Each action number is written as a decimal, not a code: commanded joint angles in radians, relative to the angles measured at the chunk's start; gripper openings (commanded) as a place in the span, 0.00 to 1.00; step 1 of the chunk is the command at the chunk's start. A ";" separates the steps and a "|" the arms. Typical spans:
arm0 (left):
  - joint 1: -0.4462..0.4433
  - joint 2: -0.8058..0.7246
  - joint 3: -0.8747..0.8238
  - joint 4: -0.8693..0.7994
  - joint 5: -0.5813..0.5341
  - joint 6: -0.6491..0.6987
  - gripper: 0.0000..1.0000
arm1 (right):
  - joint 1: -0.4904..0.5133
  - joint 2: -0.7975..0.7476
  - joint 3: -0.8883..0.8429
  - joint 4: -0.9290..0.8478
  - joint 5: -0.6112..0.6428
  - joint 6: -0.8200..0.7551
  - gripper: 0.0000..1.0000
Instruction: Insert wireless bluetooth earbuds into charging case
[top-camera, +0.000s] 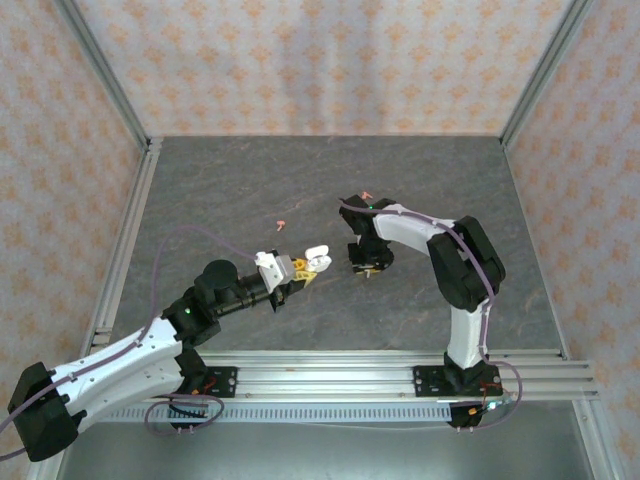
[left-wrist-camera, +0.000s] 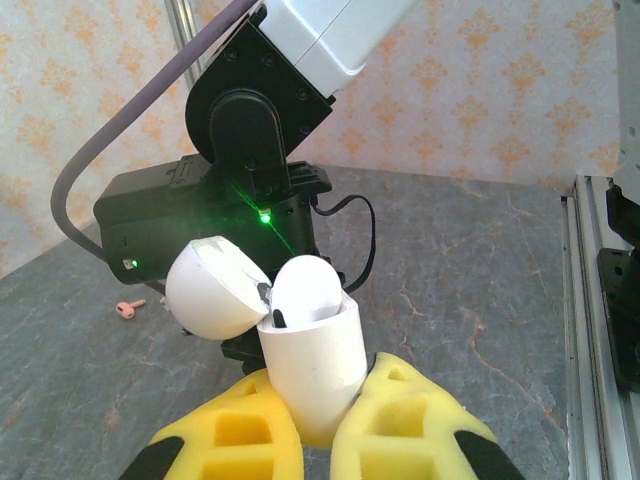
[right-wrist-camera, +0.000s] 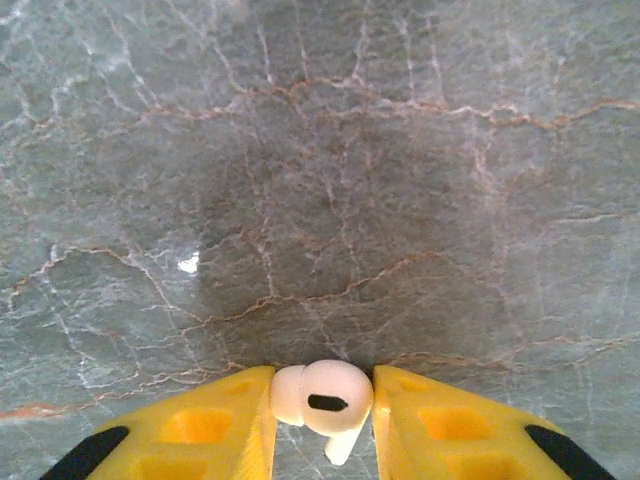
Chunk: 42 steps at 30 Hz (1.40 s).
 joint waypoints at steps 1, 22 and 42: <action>-0.001 -0.008 -0.004 0.012 -0.011 0.008 0.00 | 0.005 0.006 0.012 0.003 0.005 -0.003 0.30; -0.002 0.092 0.075 0.058 -0.017 -0.018 0.00 | 0.030 -0.513 -0.163 0.240 0.196 0.086 0.20; 0.000 0.226 0.197 0.082 -0.116 -0.137 0.00 | 0.221 -0.851 -0.288 0.591 0.184 -0.069 0.18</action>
